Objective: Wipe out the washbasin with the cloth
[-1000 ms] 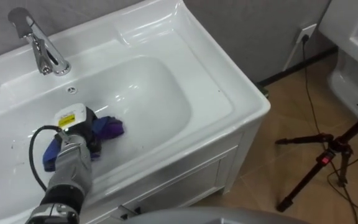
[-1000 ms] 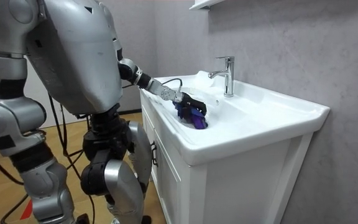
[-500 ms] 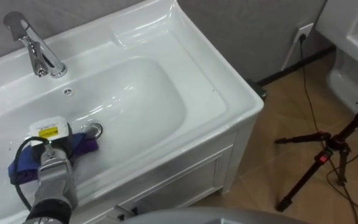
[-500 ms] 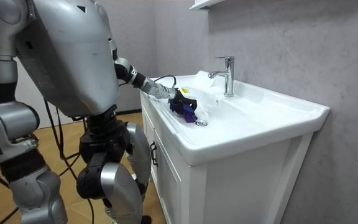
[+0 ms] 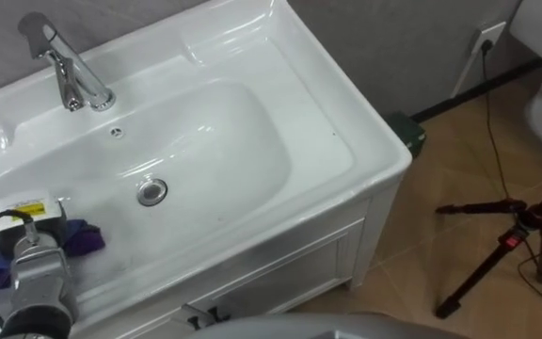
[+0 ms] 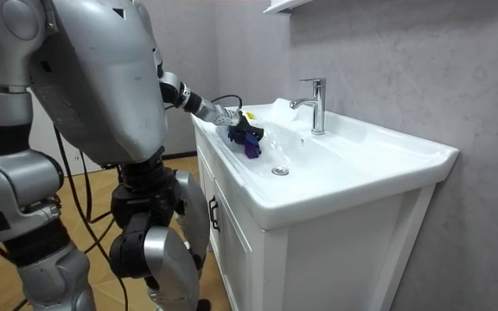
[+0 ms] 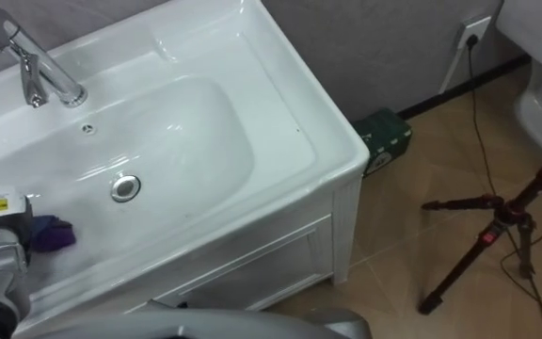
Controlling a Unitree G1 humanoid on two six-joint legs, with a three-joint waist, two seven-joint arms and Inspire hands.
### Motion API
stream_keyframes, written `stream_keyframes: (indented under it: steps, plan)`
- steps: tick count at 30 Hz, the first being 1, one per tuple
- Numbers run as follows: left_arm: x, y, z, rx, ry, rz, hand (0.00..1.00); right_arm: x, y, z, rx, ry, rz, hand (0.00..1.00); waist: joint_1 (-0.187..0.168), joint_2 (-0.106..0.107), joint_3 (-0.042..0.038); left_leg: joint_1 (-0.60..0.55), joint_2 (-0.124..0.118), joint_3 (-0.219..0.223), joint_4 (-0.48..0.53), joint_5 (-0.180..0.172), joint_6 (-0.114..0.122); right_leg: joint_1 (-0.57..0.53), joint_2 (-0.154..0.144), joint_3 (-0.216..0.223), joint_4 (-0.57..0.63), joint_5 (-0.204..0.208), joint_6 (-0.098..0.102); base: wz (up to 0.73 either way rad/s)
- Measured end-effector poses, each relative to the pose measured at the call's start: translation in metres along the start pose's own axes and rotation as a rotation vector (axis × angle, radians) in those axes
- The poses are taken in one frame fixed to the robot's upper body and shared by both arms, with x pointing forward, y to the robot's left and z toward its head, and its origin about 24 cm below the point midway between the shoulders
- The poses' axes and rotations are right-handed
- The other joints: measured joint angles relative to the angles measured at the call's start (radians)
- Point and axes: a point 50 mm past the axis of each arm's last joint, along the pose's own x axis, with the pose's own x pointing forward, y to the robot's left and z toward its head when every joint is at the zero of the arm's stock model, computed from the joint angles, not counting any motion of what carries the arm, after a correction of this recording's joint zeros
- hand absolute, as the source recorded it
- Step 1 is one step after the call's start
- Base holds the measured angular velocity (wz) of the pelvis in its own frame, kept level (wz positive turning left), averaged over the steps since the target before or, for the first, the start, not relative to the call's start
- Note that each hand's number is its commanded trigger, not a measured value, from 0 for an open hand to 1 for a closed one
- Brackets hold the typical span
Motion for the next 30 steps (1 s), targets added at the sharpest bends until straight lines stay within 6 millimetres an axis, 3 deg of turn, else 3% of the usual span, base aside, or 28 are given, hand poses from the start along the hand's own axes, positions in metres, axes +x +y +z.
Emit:
stream_keyframes:
  steps: [15,19,21,25,30]
  plan:
    - [0.005,0.014,-0.002,0.011,0.004,0.034,1.0,0.001,-0.013,0.003,0.017,-0.02,-0.039,0.0,0.009,0.014,-0.0063,-0.033,-0.001,-0.039,0.013,0.0,0.0,-0.009,-0.003,-0.048,0.0,-0.006,0.012,0.09]
    - [0.007,0.021,0.0,0.002,0.003,0.078,1.0,0.001,-0.017,0.007,0.042,-0.029,-0.065,0.0,0.032,0.015,-0.006,-0.038,0.0,-0.04,0.006,0.001,-0.001,-0.023,-0.003,-0.056,0.005,-0.019,0.034,0.07]
    - [0.007,0.022,0.0,-0.026,0.002,0.098,1.0,0.002,-0.018,0.009,0.059,-0.031,-0.075,0.0,0.032,0.012,-0.0045,-0.038,-0.001,-0.041,0.003,0.001,0.0,-0.025,-0.006,-0.065,0.02,-0.038,0.071,0.2]
    - [0.007,0.027,0.001,-0.086,-0.009,0.133,1.0,0.001,-0.018,0.008,0.059,-0.026,-0.09,0.0,0.054,0.02,-0.0062,-0.041,-0.001,-0.042,0.006,0.001,0.0,-0.026,-0.011,-0.084,0.019,-0.044,0.082,0.13]
    - [0.008,0.054,-0.006,-0.31,0.019,0.241,1.0,0.001,-0.019,0.006,0.056,-0.027,-0.088,0.0,0.059,0.013,-0.0041,-0.039,-0.016,-0.077,0.006,0.001,0.0,-0.031,-0.031,-0.138,0.064,-0.055,0.1,0.27]
